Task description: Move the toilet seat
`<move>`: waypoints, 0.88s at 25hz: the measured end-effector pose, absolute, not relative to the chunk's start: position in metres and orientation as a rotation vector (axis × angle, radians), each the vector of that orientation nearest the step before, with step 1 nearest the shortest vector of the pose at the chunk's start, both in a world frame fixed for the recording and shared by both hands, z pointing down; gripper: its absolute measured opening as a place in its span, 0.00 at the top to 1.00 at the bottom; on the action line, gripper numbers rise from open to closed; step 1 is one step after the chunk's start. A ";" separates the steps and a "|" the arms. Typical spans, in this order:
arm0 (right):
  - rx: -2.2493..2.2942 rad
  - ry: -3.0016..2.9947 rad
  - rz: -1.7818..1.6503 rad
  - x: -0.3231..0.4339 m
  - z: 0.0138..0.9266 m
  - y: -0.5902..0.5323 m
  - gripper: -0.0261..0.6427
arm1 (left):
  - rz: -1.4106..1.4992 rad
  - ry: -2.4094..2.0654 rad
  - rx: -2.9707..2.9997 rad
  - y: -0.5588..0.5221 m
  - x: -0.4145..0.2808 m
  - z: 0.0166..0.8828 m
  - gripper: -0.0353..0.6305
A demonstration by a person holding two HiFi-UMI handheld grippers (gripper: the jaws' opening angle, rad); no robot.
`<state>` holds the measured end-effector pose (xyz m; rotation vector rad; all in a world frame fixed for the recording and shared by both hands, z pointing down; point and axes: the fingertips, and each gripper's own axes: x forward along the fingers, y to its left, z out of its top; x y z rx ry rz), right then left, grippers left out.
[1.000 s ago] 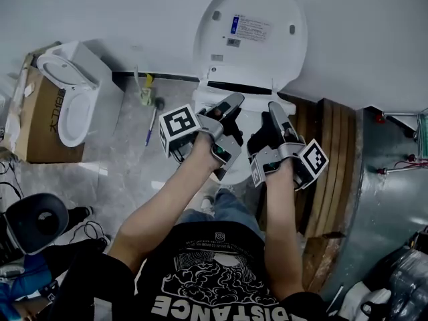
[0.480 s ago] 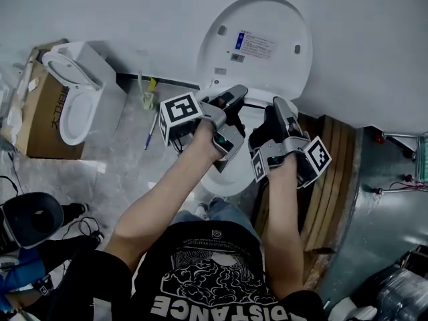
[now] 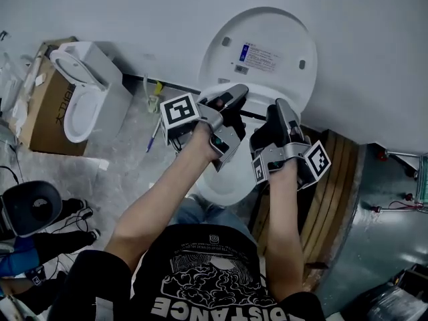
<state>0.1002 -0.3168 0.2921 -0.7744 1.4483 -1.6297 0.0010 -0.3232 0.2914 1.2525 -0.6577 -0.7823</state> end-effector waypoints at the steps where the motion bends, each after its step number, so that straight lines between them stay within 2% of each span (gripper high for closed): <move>1: -0.767 1.456 -1.622 0.101 0.292 -0.317 0.72 | -0.791 -0.649 1.258 -0.323 0.002 0.291 0.69; 13: -0.708 1.517 -1.523 0.105 0.283 -0.321 0.75 | -0.857 -0.575 1.358 -0.328 0.004 0.280 0.71; 22: -0.819 1.573 -1.422 0.113 0.270 -0.317 0.84 | -0.838 -0.518 1.408 -0.326 0.013 0.264 0.73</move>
